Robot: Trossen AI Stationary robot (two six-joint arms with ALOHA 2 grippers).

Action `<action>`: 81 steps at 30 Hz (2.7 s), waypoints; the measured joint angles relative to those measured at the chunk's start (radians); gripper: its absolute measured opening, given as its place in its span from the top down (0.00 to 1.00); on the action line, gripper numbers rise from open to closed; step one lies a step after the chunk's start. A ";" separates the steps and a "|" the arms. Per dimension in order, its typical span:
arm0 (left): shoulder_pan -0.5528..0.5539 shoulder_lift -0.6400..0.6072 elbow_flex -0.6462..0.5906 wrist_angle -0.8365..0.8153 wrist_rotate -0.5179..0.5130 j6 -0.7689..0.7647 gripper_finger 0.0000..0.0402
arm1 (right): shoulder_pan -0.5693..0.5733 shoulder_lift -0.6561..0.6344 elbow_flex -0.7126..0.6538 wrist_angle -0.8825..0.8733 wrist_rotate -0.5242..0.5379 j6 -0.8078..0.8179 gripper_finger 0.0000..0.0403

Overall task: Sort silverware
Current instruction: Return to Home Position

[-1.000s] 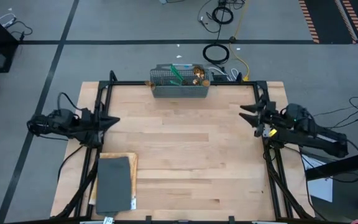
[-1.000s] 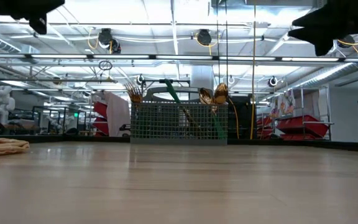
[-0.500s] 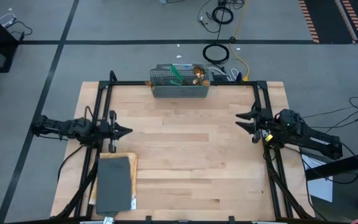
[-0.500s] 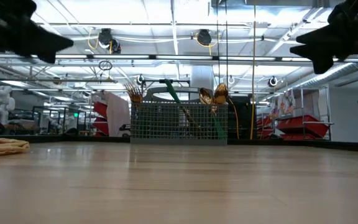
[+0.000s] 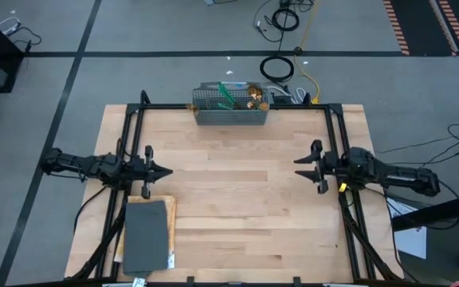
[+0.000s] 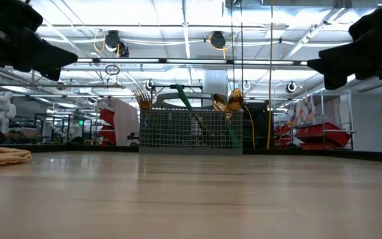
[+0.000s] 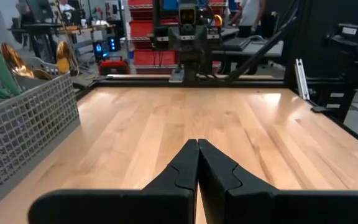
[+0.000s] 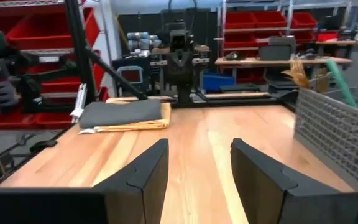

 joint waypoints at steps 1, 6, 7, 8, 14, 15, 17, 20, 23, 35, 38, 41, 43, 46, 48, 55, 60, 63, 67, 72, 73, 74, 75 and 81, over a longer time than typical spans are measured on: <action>0.000 0.000 0.000 0.000 0.000 0.000 0.97 | 0.009 0.006 0.000 -0.001 -0.002 -0.003 0.60; 0.000 0.000 -0.003 0.009 0.000 0.000 0.97 | 0.040 0.039 0.000 -0.002 0.004 -0.058 0.60; 0.000 0.000 -0.003 0.009 0.000 0.000 0.97 | 0.043 0.044 0.000 -0.002 0.005 -0.058 0.60; 0.000 0.000 -0.003 0.009 -0.001 0.001 0.97 | 0.043 0.047 0.000 -0.002 0.006 -0.059 0.60; 0.000 0.002 -0.004 0.008 -0.007 0.030 0.97 | 0.043 0.047 0.000 -0.002 0.006 -0.051 0.60; 0.000 0.002 -0.004 0.008 -0.008 0.028 0.97 | 0.043 0.047 0.000 -0.003 0.006 -0.051 0.60; 0.000 0.002 -0.004 0.008 -0.008 0.028 0.97 | 0.043 0.047 0.000 -0.003 0.006 -0.052 0.60; 0.000 0.002 -0.004 0.008 -0.008 0.028 0.97 | 0.043 0.047 0.000 -0.001 0.007 -0.088 0.60; 0.000 0.002 -0.004 0.007 -0.009 0.028 0.97 | 0.043 0.047 0.000 -0.002 0.007 -0.120 0.60; 0.000 0.002 -0.004 0.006 -0.010 0.028 0.97 | 0.043 0.047 0.000 -0.003 0.007 -0.123 0.60; 0.000 0.002 -0.005 0.006 -0.010 0.028 0.97 | 0.043 0.047 0.000 -0.003 0.007 -0.123 0.60; 0.000 0.002 -0.005 0.006 -0.010 0.027 0.97 | 0.043 0.047 0.000 -0.003 0.007 -0.123 0.60; 0.000 0.002 -0.005 0.006 -0.010 0.028 0.97 | 0.043 0.047 0.000 -0.003 0.007 -0.123 0.60; 0.000 0.002 -0.005 0.006 -0.010 0.027 0.97 | 0.043 0.047 0.000 -0.003 0.007 -0.123 0.60; 0.000 0.002 -0.005 0.006 -0.010 0.027 0.97 | 0.043 0.047 0.000 -0.003 0.007 -0.123 0.60; 0.000 0.002 -0.005 0.005 -0.010 0.027 0.97 | 0.043 0.047 0.000 -0.003 0.007 -0.123 0.60; 0.000 0.002 -0.005 0.005 -0.010 0.027 0.97 | 0.043 0.047 0.000 -0.003 0.007 -0.123 0.60; 0.000 0.002 -0.005 0.005 -0.010 0.027 0.97 | 0.043 0.047 0.000 -0.003 0.007 -0.123 0.60; 0.000 0.002 -0.005 0.005 -0.010 0.027 0.97 | 0.043 0.047 0.000 -0.003 0.007 -0.123 0.60; 0.000 0.002 -0.005 0.005 -0.010 0.027 0.97 | 0.043 0.047 0.000 -0.003 0.007 -0.123 0.60; 0.000 0.002 -0.005 0.005 -0.010 0.027 0.97 | 0.043 0.047 0.000 -0.003 0.007 -0.123 0.60; 0.000 0.002 -0.005 0.005 -0.010 0.027 0.97 | 0.043 0.047 0.000 -0.003 0.007 -0.123 0.60; 0.000 0.002 -0.005 0.005 -0.010 0.027 0.97 | 0.043 0.047 0.000 -0.003 0.007 -0.123 0.60; 0.000 0.002 -0.005 0.005 -0.010 0.027 0.97 | 0.043 0.047 0.000 -0.003 0.007 -0.123 0.60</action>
